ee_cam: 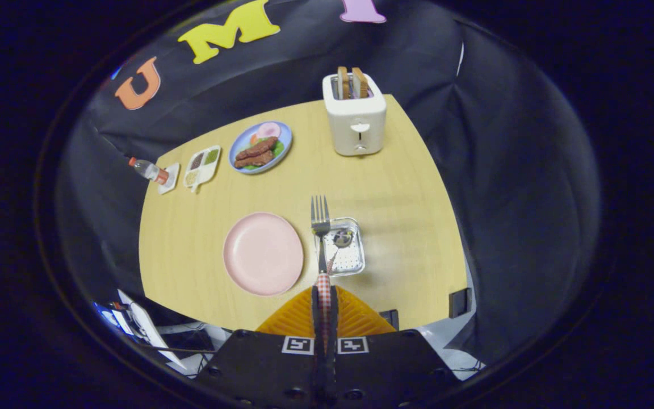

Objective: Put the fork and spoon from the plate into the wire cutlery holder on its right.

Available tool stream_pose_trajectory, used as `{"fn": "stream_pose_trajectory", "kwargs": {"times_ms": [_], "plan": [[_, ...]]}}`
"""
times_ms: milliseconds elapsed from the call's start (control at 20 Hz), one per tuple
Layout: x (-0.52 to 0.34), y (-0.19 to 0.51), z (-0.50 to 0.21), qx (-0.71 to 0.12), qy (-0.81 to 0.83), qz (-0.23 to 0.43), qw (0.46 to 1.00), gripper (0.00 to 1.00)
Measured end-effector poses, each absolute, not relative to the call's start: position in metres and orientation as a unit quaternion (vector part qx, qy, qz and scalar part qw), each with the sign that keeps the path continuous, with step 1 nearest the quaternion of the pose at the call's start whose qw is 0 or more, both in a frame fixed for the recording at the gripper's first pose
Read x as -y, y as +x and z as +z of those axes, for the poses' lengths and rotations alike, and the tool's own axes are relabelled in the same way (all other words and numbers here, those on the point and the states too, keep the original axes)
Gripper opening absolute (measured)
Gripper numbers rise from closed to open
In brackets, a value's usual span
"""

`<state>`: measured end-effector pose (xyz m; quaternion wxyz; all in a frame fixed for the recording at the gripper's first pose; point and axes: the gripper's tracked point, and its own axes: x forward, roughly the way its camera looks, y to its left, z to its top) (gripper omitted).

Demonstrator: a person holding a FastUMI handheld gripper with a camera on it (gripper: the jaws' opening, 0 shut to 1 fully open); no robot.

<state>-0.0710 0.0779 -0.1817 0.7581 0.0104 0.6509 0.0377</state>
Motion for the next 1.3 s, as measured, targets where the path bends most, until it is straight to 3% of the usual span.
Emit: {"fn": "stream_pose_trajectory", "kwargs": {"times_ms": [350,1300], "plan": [[-0.061,-0.090,-0.219,-0.745,0.055,0.000,0.665,0.01],[-0.064,-0.053,-0.276,-0.801,0.080,-0.072,0.589,0.04]]}}
